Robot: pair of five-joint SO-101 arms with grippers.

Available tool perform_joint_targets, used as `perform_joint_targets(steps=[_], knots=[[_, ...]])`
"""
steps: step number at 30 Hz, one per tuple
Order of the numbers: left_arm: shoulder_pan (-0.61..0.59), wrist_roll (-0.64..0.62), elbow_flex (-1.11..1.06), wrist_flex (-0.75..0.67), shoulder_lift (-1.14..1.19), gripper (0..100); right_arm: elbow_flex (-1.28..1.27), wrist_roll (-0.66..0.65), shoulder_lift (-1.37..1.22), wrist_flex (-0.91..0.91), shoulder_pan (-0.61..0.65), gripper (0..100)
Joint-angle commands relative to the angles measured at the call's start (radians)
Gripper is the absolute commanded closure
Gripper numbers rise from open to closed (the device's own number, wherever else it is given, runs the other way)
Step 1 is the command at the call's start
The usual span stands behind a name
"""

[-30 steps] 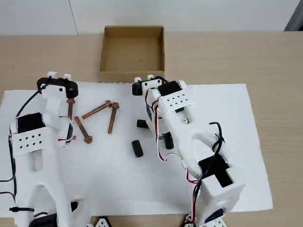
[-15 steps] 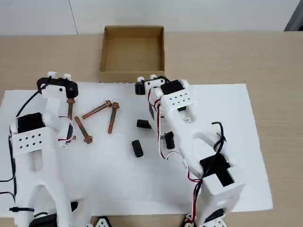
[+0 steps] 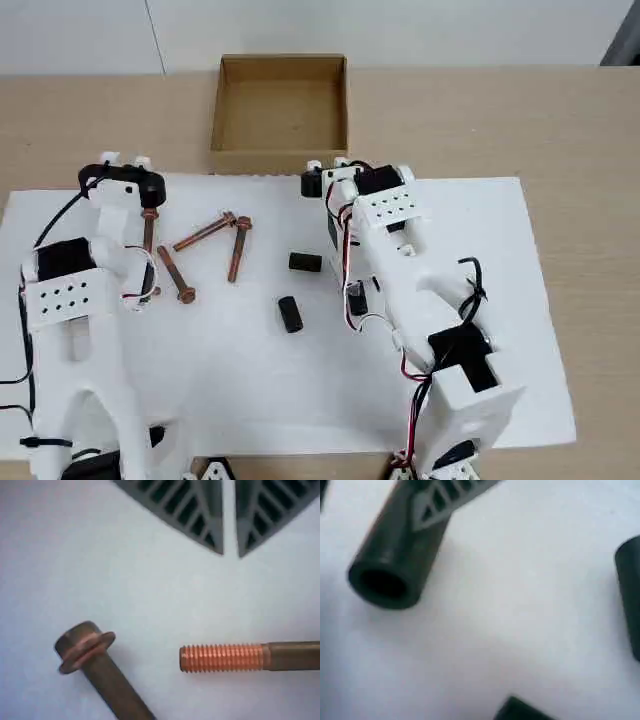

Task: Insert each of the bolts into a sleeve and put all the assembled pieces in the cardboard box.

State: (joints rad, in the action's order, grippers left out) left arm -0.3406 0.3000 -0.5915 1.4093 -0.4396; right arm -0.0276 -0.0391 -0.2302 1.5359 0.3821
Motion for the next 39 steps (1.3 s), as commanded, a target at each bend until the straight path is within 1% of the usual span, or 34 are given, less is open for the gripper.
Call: perform_joint_targets(steps=[1, 7, 13, 22, 24, 28, 35, 39], knots=[[0.003, -0.006, 0.038, 0.003, 0.000, 99, 0.038, -0.006, 0.015, 0.005, 0.028, 83.3], [0.003, -0.009, 0.038, 0.003, 0.000, 99, 0.038, -0.003, 0.016, 0.001, 0.064, 83.3], [0.003, -0.009, 0.038, 0.003, 0.000, 99, 0.034, -0.003, 0.008, -0.001, 0.056, 83.3], [0.003, -0.009, 0.038, 0.003, 0.000, 99, 0.035, -0.005, -0.117, -0.077, 0.058, 83.4], [0.003, -0.009, 0.038, 0.003, 0.000, 99, 0.037, -0.005, -0.134, -0.085, 0.058, 85.6], [0.003, -0.009, 0.038, 0.003, 0.000, 99, 0.035, -0.005, -0.142, -0.085, 0.058, 96.8], [0.003, -0.009, 0.036, 0.003, 0.000, 99, 0.040, -0.002, -0.122, -0.074, 0.061, 96.7], [0.002, -0.009, 0.036, 0.006, -0.002, 99, 0.040, -0.003, -0.018, -0.068, 0.062, 99.6]])
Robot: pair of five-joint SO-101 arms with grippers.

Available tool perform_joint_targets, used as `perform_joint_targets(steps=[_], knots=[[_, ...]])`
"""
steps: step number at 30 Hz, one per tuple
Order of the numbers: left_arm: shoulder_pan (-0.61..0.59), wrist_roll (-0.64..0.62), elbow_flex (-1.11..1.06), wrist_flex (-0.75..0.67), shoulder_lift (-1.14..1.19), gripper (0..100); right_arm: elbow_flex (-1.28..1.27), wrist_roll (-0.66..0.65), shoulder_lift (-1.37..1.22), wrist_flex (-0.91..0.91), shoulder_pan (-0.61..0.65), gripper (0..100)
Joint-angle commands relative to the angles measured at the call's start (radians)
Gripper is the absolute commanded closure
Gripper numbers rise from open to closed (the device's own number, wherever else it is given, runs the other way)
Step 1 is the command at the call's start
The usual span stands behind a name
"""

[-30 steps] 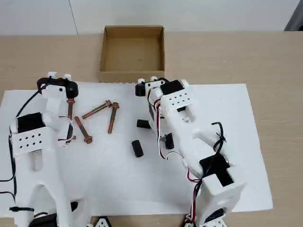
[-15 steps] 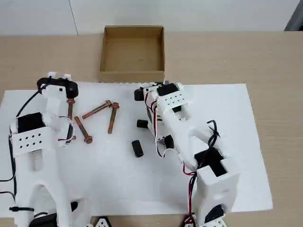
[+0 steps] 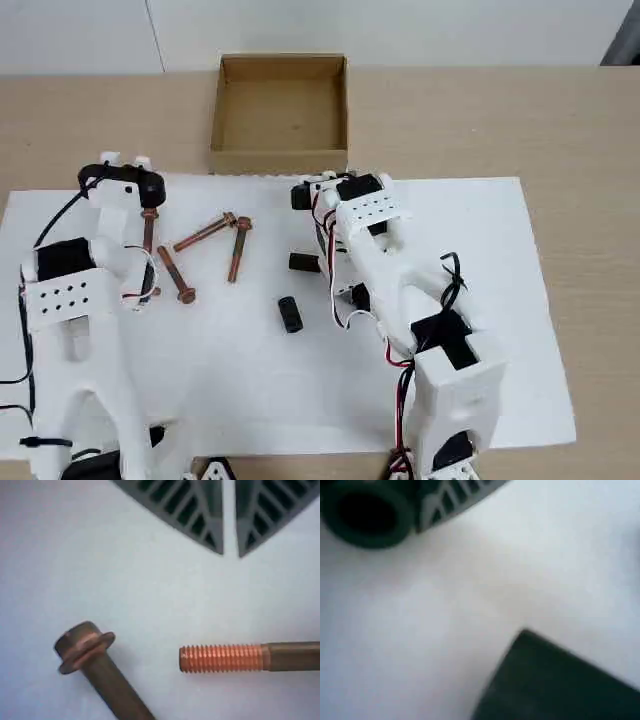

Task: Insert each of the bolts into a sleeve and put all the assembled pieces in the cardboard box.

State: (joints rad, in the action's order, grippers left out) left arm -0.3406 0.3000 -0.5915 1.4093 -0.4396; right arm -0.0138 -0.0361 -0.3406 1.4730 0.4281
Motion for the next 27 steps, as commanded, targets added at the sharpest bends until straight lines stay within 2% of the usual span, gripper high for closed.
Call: perform_joint_targets(steps=[1, 7, 14, 18, 21, 27], knots=[[0.002, -0.009, 0.036, 0.005, -0.002, 99, 0.026, -0.006, 0.130, -0.004, 0.016, 99.5], [0.002, -0.009, 0.038, 0.012, -0.002, 99, 0.025, -0.012, 0.309, 0.081, 0.010, 99.5], [0.003, -0.009, 0.079, 0.069, 0.002, 99, 0.020, -0.008, 0.355, 0.242, -0.047, 99.5], [0.075, -0.011, 0.237, 0.155, 0.052, 99, 0.021, -0.006, 0.357, 0.246, -0.151, 99.6], [0.141, -0.037, 0.404, 0.222, 0.187, 99, 0.021, -0.006, 0.357, 0.245, -0.199, 99.6], [0.195, -0.052, 0.705, 0.315, 0.460, 99, 0.021, -0.006, 0.357, 0.245, -0.248, 99.6]])
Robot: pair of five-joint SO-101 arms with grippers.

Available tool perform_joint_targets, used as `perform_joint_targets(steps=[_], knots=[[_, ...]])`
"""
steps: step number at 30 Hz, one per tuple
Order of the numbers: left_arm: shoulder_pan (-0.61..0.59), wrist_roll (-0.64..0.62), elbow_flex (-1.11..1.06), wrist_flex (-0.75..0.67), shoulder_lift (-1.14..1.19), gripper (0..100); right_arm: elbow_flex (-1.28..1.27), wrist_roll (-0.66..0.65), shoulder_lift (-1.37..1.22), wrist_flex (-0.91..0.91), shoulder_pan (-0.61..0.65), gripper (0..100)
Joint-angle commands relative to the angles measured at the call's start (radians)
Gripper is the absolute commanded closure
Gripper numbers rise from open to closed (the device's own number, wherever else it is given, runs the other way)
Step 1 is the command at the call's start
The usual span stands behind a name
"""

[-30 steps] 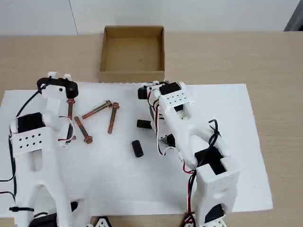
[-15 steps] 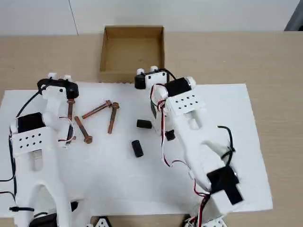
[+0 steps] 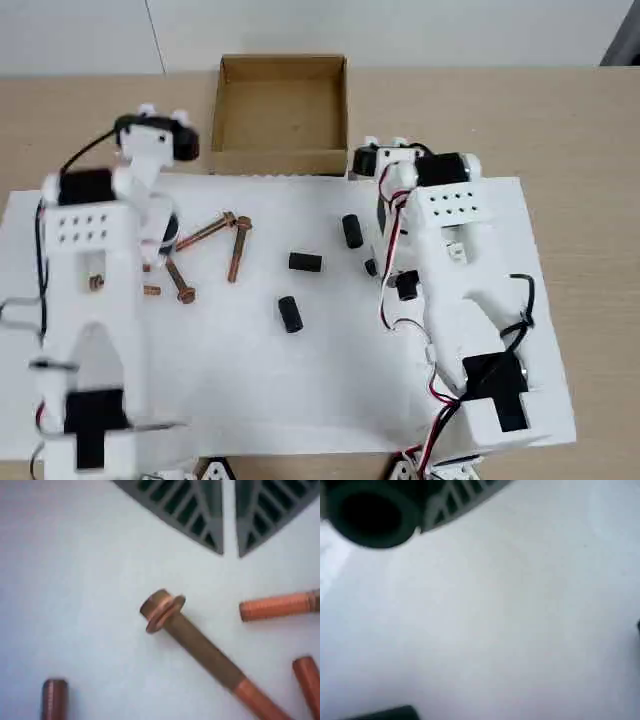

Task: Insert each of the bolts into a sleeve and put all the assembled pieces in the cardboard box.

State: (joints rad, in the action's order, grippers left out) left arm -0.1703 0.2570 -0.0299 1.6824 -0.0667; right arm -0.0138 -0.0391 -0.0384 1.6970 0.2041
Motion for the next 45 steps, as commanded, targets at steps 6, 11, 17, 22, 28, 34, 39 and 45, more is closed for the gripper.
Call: perform_joint_targets(steps=[6, 11, 17, 22, 28, 34, 39, 45], knots=[[0.075, -0.054, 0.255, 0.049, 0.275, 99, 0.020, -0.003, 0.054, 0.019, -0.058, 99.6], [0.123, -0.097, 0.315, 0.026, 0.390, 99, 0.020, -0.005, 0.053, 0.019, -0.058, 99.6], [0.166, -0.129, 0.420, 0.012, 0.508, 99, 0.020, -0.005, 0.045, 0.018, -0.059, 99.5], [0.172, -0.130, 0.524, 0.012, 0.617, 99, 0.020, -0.005, 0.045, 0.018, -0.059, 99.5], [0.173, -0.130, 0.639, 0.012, 0.706, 94, 0.020, -0.005, 0.045, 0.018, -0.058, 99.5], [0.190, -0.130, 0.693, 0.012, 0.750, 90, 0.018, -0.005, 0.045, 0.018, -0.056, 99.5], [0.226, -0.158, 0.697, -0.005, 0.783, 90, 0.018, -0.003, 0.044, 0.018, -0.054, 99.5], [0.241, -0.178, 0.696, -0.035, 0.821, 90, 0.018, -0.003, 0.044, 0.018, -0.054, 99.5]])
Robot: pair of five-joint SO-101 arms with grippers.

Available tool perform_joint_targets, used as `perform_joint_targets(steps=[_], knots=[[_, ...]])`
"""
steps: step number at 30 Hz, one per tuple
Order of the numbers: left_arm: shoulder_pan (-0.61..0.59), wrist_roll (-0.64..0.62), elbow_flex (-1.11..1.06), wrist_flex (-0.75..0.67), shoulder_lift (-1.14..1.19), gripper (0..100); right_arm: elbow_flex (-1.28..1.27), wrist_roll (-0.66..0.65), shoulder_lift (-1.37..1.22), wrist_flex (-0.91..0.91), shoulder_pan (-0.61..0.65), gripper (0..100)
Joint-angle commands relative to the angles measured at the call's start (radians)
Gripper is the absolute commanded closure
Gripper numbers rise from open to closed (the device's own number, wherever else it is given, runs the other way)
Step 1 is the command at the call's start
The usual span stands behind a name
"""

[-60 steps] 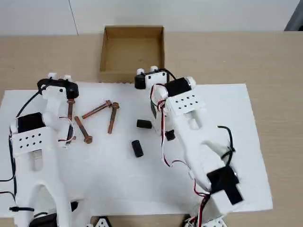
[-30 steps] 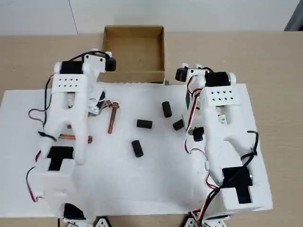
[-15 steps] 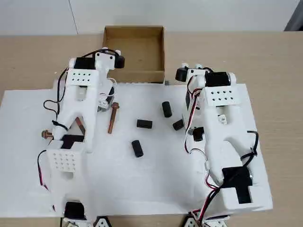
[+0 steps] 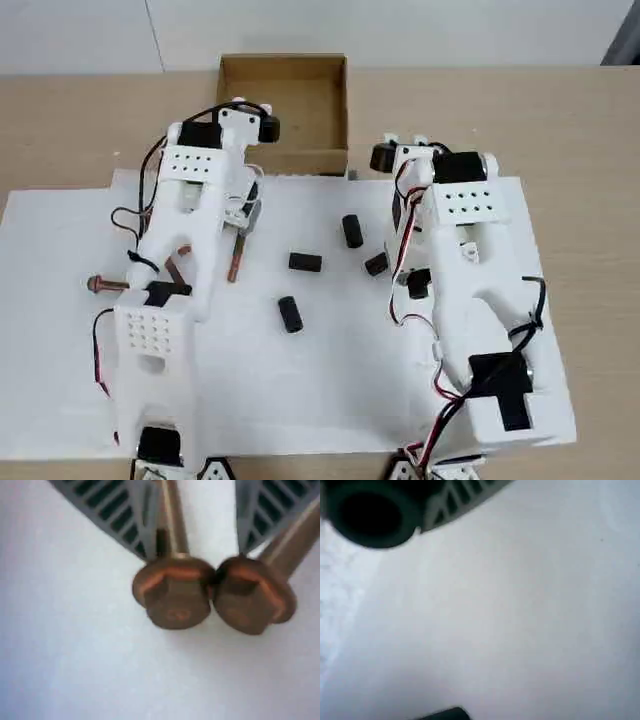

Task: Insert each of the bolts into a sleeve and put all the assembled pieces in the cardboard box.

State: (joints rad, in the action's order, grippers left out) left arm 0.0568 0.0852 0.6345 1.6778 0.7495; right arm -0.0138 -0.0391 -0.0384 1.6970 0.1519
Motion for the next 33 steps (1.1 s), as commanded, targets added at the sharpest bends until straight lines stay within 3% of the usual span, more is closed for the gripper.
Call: perform_joint_targets(steps=[1, 10, 17, 25, 33], knots=[[0.014, -0.006, 0.031, -0.031, 0.014, 90, 0.018, -0.003, 0.044, 0.018, -0.002, 99.5], [0.015, -0.008, 0.028, -0.032, 0.037, 90, 0.018, -0.003, 0.044, 0.018, -0.002, 99.5], [0.015, -0.008, -0.005, -0.061, 0.038, 99, 0.018, -0.003, 0.044, 0.018, -0.002, 99.5], [0.015, -0.008, -0.077, -0.075, 0.026, 100, 0.021, -0.002, 0.054, 0.018, -0.001, 99.5], [0.017, -0.006, 0.170, 0.077, 0.025, 100, 0.021, 0.043, 0.163, 0.022, 0.001, 99.5]])
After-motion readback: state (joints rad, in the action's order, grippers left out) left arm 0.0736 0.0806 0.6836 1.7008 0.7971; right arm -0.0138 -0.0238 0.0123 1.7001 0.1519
